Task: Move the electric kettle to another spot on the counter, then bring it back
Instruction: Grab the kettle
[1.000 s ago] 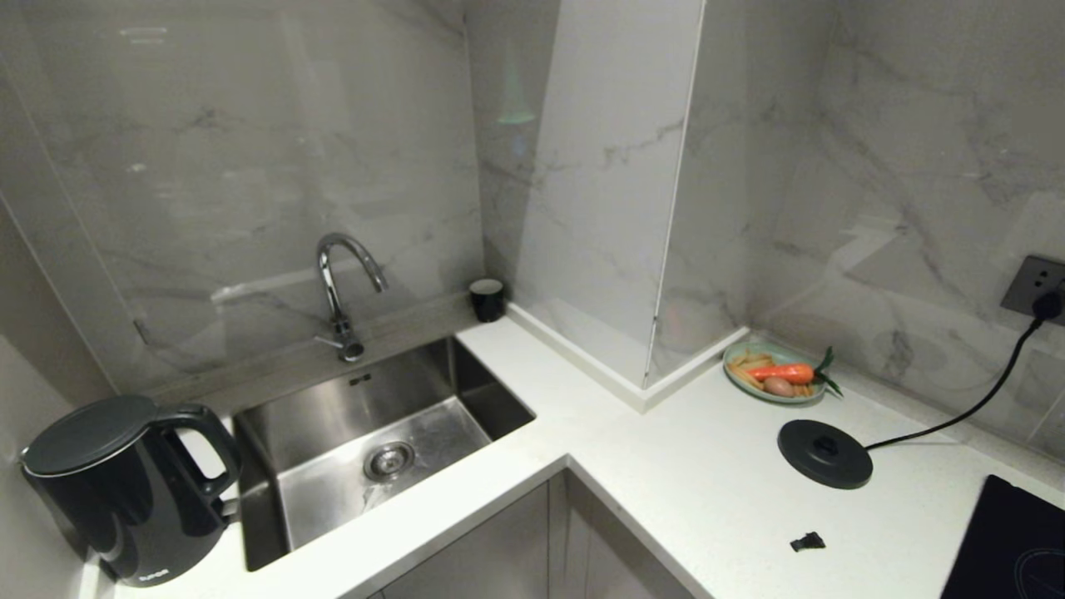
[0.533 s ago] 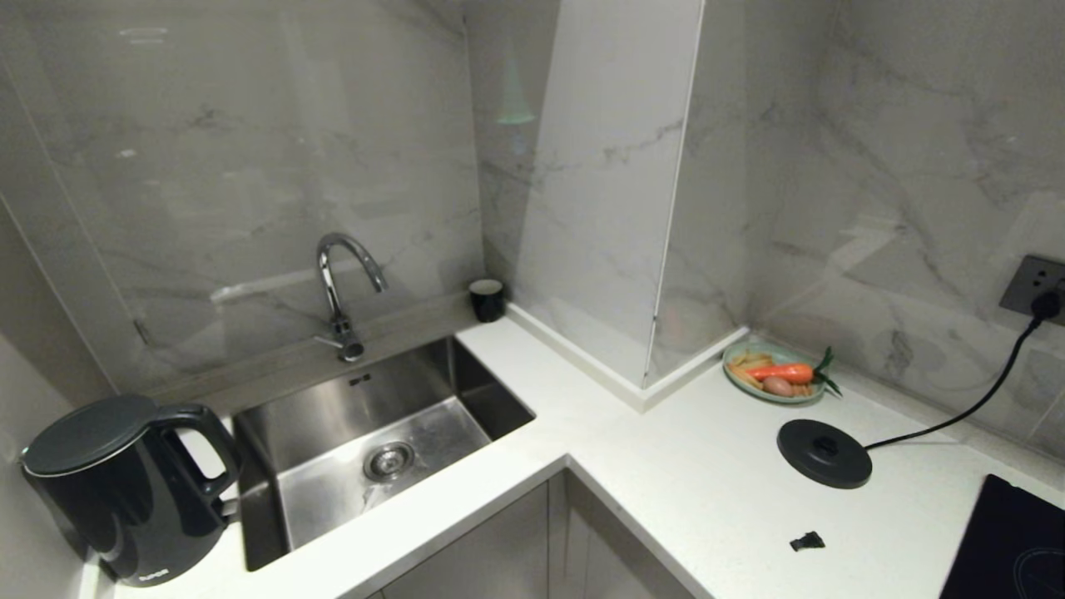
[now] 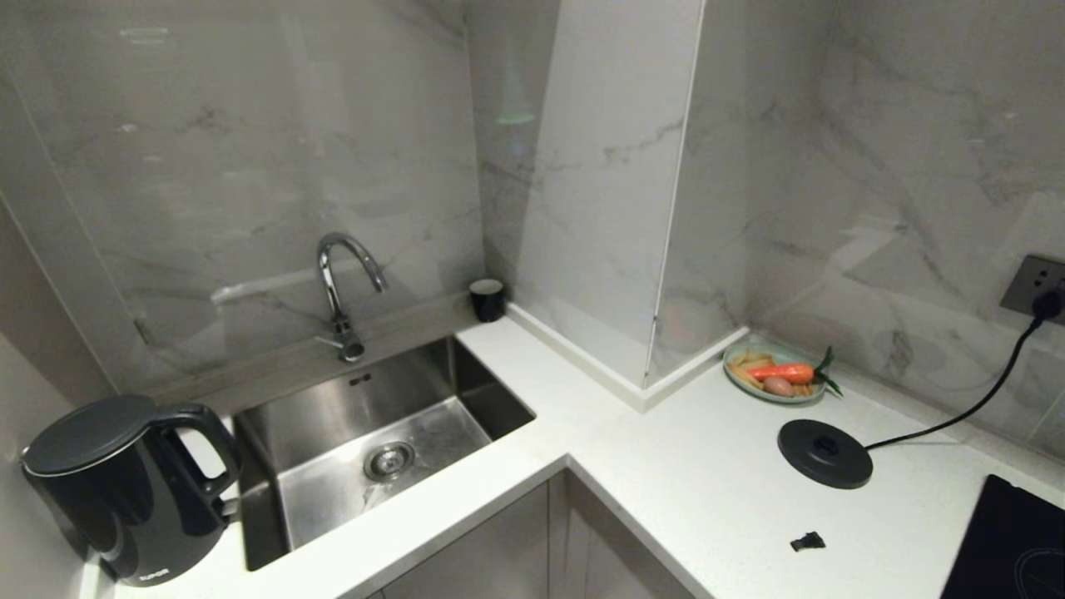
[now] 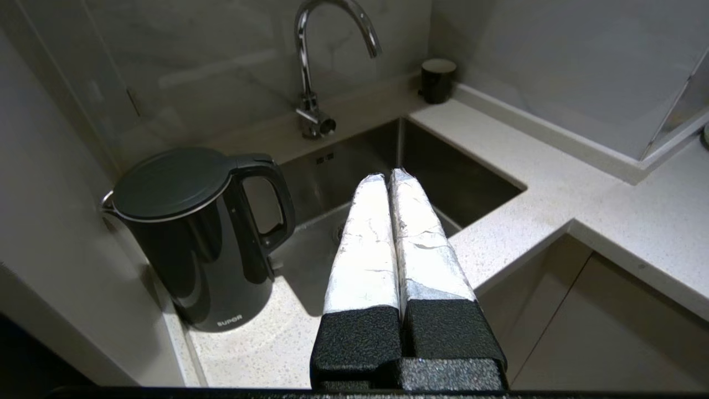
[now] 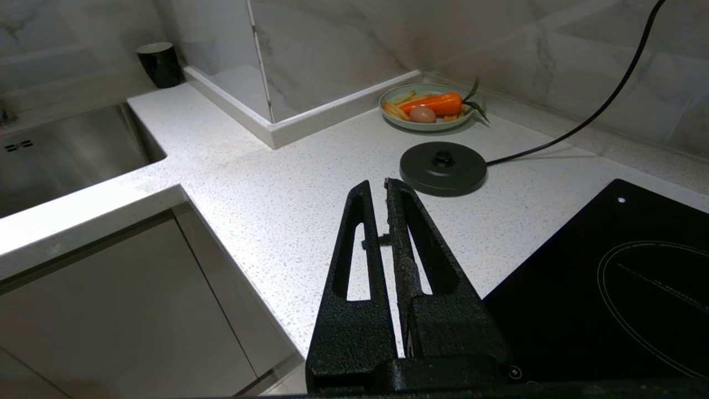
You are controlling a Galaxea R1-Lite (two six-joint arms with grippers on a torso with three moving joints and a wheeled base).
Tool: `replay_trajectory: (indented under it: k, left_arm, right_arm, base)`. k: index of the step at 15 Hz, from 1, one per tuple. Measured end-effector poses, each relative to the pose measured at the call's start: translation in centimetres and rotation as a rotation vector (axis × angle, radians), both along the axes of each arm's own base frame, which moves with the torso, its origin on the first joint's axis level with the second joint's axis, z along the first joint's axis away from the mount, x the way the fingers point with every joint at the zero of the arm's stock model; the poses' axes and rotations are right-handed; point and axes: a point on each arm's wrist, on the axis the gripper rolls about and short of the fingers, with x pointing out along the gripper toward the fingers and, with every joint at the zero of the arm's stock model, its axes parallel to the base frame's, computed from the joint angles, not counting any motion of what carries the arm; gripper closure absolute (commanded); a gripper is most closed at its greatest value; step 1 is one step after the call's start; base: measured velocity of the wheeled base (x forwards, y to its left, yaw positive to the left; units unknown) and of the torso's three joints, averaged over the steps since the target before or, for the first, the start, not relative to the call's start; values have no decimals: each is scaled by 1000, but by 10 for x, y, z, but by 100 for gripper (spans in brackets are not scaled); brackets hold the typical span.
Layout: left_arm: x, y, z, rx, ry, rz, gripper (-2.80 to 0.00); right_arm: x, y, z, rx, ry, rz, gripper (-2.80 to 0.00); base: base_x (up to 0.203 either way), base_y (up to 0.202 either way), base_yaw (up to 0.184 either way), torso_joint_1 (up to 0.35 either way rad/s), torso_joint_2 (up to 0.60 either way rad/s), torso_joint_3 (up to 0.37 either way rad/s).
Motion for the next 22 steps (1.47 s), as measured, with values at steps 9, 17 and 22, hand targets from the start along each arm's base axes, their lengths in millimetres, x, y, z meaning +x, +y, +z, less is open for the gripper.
replay_trajectory:
  k: [9,17,22]
  left_arm:
    - [115,8,-14,-95,189,124,0]
    - [169,10,-64,-87,312,190,0]
    - [193,12,-99,-75,386,234,0]
  right_arm:
    - [0,0,0,0,0,0,0]
    - [0,0,0,0,0,0,0]
    - [0,0,0,0,0,0,0]
  base:
    - [0,0,0,0,0,0]
    - [0,0,0,0,0,0]
    - [0,0,0,0,0,0]
